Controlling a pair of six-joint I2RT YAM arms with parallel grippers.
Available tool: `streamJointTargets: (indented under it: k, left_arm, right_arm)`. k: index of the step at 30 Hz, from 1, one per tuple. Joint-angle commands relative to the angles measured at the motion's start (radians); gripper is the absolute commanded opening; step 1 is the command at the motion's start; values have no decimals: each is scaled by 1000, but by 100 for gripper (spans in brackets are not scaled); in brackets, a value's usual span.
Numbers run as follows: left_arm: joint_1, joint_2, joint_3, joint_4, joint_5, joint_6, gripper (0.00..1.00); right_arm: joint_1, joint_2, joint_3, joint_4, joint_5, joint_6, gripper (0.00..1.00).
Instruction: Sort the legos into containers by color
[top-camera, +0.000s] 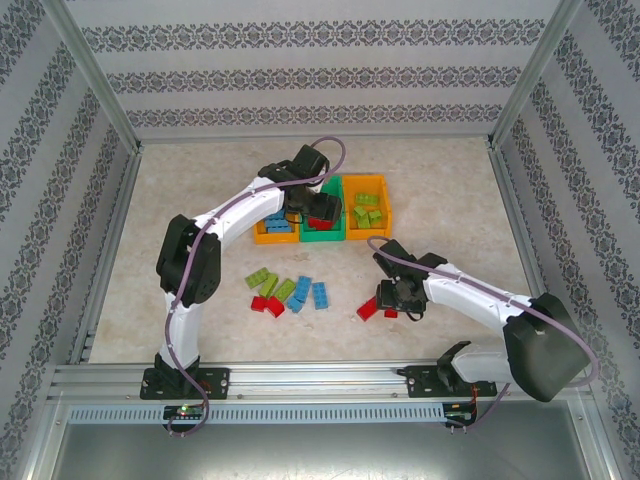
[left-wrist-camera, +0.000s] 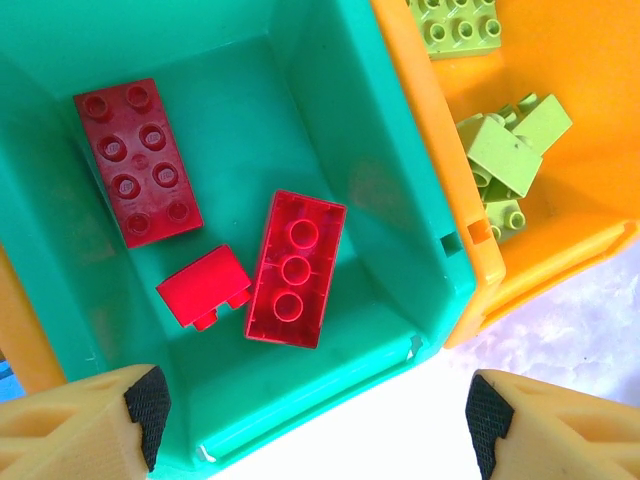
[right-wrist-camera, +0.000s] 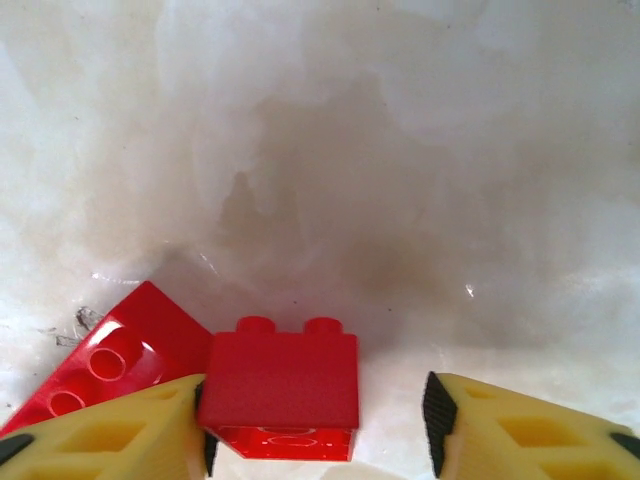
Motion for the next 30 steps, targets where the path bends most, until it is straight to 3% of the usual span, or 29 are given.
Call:
streamJointTargets:
  k: [1,20,25,30]
  left_arm:
    - [9,-43,-14,15,1,-3,80]
    - [10,-47,-24,10,-21,-4,80]
    - [10,-115,-108,65,-37,-23,81]
    - [27,-246,-293,182,-49,-70,86]
  right_arm:
    - [-23,17,18,-7,40,-10,53]
    - [-75,-47,50,-21,6,7,35]
    - [-58,-1,168,43,-26,-6,35]
    - [-19,165,371,103,-63,-54,35]
